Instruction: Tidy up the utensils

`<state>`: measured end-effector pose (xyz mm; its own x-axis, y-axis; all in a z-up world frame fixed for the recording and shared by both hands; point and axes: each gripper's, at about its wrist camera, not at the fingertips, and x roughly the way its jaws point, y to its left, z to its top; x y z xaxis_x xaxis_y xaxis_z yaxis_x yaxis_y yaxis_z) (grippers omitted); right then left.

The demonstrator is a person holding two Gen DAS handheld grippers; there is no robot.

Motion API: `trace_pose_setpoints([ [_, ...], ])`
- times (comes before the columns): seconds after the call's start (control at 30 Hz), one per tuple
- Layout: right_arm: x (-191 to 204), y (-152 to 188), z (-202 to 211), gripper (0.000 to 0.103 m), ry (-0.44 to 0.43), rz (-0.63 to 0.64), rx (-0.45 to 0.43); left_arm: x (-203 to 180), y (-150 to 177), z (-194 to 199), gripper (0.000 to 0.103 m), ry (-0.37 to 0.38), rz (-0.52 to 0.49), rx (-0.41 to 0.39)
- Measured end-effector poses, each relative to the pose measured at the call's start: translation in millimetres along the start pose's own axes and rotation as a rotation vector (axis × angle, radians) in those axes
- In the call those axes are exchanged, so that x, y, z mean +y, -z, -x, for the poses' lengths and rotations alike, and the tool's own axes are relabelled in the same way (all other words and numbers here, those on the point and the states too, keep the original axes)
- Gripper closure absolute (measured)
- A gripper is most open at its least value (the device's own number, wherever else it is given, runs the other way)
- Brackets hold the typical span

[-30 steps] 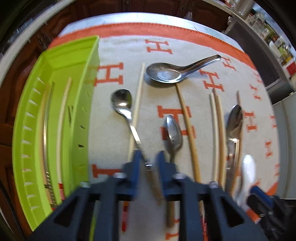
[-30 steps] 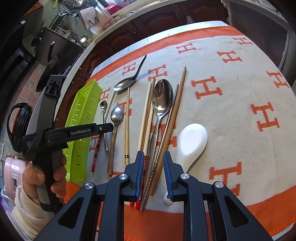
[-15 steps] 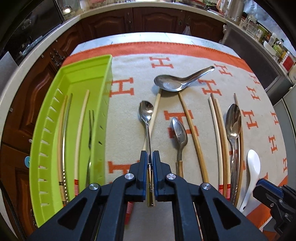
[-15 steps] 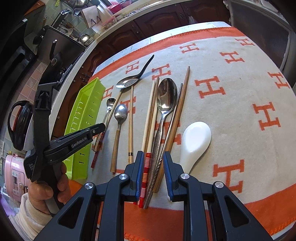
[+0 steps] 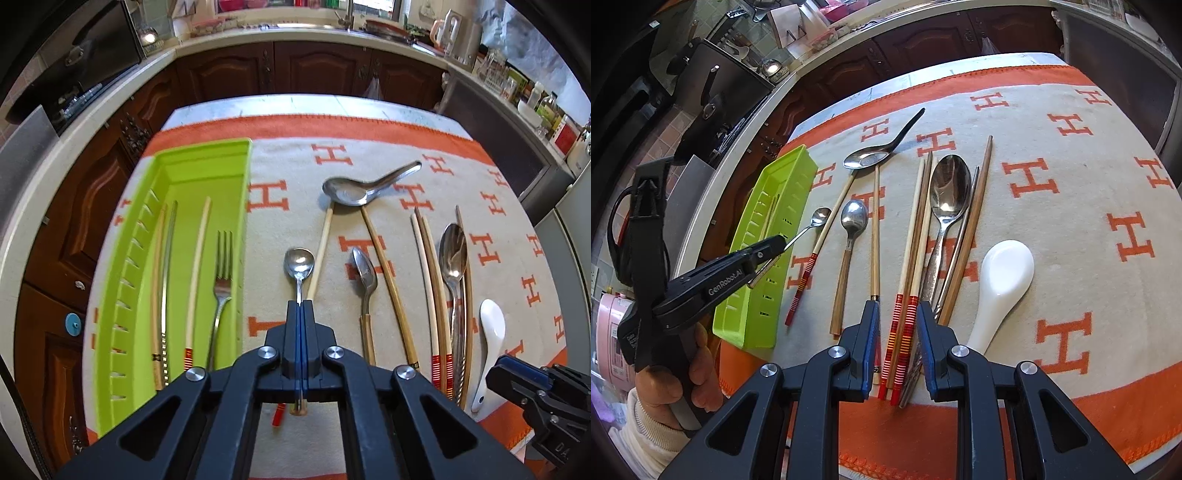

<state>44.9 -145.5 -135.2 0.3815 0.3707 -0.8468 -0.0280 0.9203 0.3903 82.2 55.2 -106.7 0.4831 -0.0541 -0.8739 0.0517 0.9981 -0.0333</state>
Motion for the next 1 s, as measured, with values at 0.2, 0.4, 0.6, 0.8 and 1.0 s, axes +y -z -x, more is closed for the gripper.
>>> trace_pose_setpoints([
  [0.2,7,1,1,0.082,-0.003,0.019,0.0,5,-2,12,0.103,0.011,0.006,-0.019],
  [0.4,8,1,1,0.082,-0.006,0.019,-0.001,7,1,-4,0.103,0.091,0.017,0.059],
  [0.6,4,0,-2,0.082,-0.016,0.006,0.008,3,6,-29,0.094,0.135,0.034,0.143],
  [0.8,-1,-2,-6,0.082,-0.022,0.004,0.01,4,2,-49,0.082,0.111,0.065,0.155],
  [1.0,-10,-4,-9,0.082,-0.025,-0.017,0.014,-12,-8,-61,0.082,0.052,-0.004,0.169],
])
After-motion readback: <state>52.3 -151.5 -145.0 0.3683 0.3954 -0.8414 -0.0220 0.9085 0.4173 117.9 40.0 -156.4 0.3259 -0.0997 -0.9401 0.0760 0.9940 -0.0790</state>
